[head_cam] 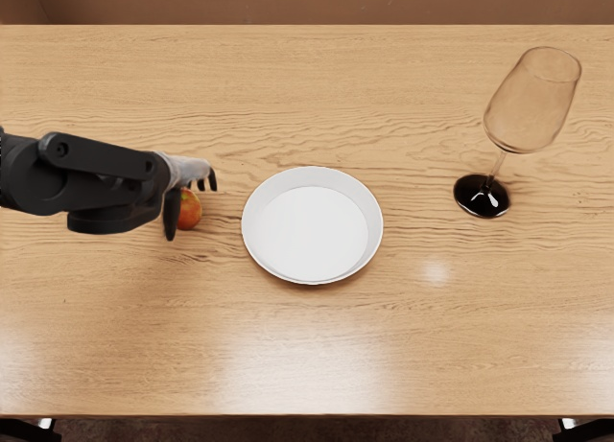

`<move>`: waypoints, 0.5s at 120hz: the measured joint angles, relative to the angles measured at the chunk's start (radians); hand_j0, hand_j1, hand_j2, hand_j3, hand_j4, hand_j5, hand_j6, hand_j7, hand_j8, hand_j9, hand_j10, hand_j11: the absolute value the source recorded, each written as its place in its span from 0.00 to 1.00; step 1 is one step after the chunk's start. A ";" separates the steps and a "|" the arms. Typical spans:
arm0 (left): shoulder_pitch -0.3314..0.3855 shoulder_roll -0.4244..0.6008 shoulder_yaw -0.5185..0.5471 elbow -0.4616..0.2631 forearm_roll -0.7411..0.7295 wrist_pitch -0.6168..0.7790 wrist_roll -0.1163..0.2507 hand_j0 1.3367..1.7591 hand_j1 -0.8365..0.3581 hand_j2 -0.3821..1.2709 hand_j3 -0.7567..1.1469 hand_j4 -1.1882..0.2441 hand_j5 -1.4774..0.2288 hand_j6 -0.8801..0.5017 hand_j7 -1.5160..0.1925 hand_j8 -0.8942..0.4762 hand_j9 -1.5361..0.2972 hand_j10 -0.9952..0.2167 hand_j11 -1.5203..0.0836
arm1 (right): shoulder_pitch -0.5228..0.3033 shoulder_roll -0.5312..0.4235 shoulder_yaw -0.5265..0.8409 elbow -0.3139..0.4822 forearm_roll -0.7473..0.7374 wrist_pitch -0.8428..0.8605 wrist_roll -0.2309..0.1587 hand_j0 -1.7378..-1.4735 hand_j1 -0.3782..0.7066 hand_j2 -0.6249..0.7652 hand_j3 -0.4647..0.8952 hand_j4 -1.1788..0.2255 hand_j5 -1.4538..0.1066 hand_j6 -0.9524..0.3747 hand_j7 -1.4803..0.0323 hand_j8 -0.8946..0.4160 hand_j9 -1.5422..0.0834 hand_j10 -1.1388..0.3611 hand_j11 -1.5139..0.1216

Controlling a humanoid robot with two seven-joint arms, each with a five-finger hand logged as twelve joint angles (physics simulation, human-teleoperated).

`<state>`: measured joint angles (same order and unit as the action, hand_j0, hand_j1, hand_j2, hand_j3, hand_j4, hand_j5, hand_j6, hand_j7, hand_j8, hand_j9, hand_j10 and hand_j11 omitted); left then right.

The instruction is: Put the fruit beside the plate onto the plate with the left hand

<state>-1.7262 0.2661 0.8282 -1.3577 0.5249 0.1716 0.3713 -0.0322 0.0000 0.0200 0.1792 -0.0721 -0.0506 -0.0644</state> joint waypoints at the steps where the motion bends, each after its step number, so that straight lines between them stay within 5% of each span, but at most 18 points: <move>1: 0.000 -0.001 0.000 0.001 0.000 0.003 0.000 0.76 0.69 0.27 0.40 0.62 0.64 0.42 0.66 0.43 0.62 0.57 0.70 | 0.000 0.000 0.000 0.000 0.000 0.000 0.000 0.30 0.06 0.45 0.34 0.82 0.91 0.70 0.96 0.66 0.93 0.74 0.91; 60: 0.028 -0.025 0.040 0.008 0.001 0.103 -0.002 0.76 0.57 0.28 0.40 0.53 0.54 0.33 0.56 0.34 0.53 0.47 0.60 | 0.000 0.000 0.000 0.000 0.000 0.000 0.000 0.30 0.06 0.45 0.34 0.82 0.91 0.70 0.96 0.66 0.93 0.74 0.91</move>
<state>-1.6981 0.2408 0.8680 -1.3497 0.5254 0.2749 0.3697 -0.0322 0.0000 0.0200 0.1793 -0.0721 -0.0506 -0.0644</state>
